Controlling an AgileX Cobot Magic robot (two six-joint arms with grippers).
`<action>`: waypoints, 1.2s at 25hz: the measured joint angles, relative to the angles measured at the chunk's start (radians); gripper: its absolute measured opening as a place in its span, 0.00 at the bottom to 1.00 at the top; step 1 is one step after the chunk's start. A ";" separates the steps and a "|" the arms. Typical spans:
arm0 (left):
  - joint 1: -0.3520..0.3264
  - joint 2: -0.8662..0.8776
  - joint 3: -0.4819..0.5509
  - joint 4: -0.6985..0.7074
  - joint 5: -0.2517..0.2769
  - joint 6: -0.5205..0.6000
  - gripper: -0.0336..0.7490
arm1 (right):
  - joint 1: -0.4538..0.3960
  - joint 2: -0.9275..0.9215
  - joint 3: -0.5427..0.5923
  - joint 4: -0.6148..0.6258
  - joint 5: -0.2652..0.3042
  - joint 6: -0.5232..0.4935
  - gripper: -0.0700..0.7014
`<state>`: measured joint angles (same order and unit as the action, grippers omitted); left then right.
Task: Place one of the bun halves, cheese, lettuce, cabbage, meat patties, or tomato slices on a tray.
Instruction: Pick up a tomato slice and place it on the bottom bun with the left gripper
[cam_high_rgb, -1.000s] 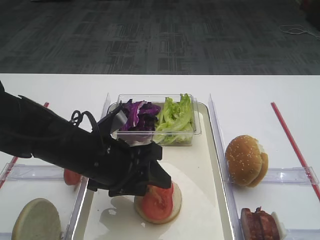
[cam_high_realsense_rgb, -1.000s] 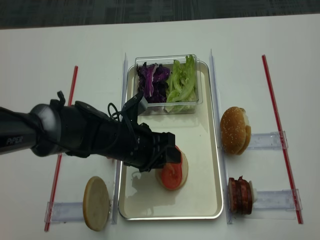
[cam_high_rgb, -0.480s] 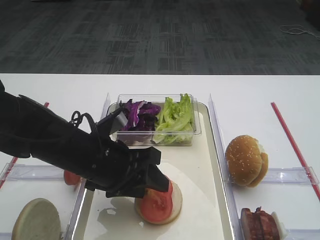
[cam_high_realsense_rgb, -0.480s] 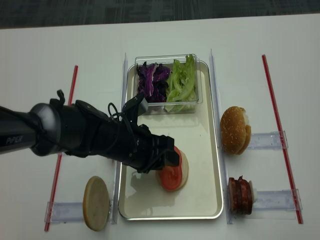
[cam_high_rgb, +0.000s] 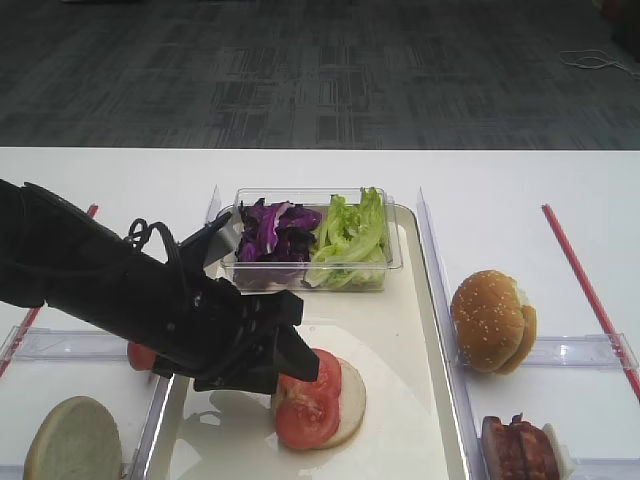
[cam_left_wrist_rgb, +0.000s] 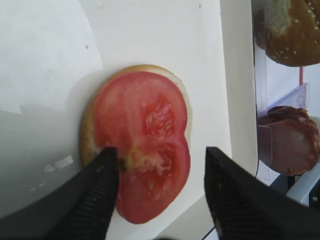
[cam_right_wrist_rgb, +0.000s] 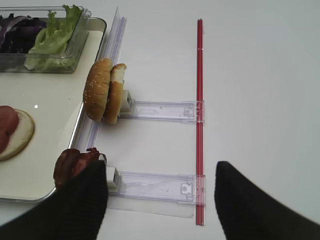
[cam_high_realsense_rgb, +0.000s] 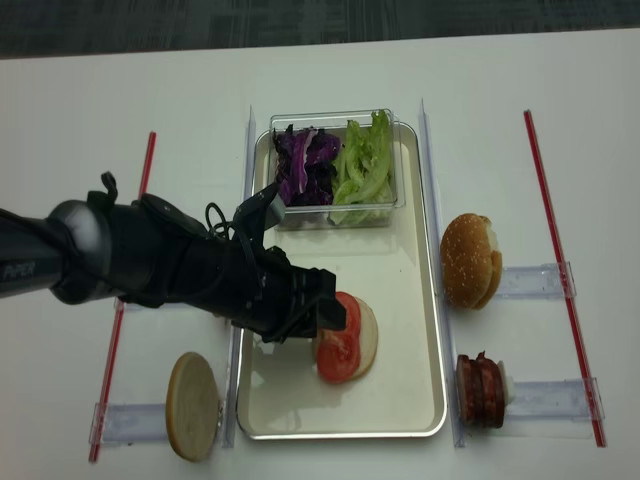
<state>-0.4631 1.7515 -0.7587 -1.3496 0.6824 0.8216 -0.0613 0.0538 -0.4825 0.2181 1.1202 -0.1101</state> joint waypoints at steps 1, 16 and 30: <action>0.000 0.000 0.000 0.002 0.000 0.000 0.55 | 0.000 0.000 0.000 0.000 0.000 0.000 0.70; 0.062 0.000 -0.059 0.264 0.128 -0.144 0.55 | 0.000 0.000 0.000 0.000 0.000 0.002 0.70; 0.062 0.000 -0.317 0.844 0.364 -0.579 0.55 | 0.000 0.000 0.000 0.000 0.000 0.002 0.70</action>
<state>-0.4014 1.7515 -1.0756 -0.5052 1.0460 0.2428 -0.0613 0.0538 -0.4825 0.2181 1.1202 -0.1084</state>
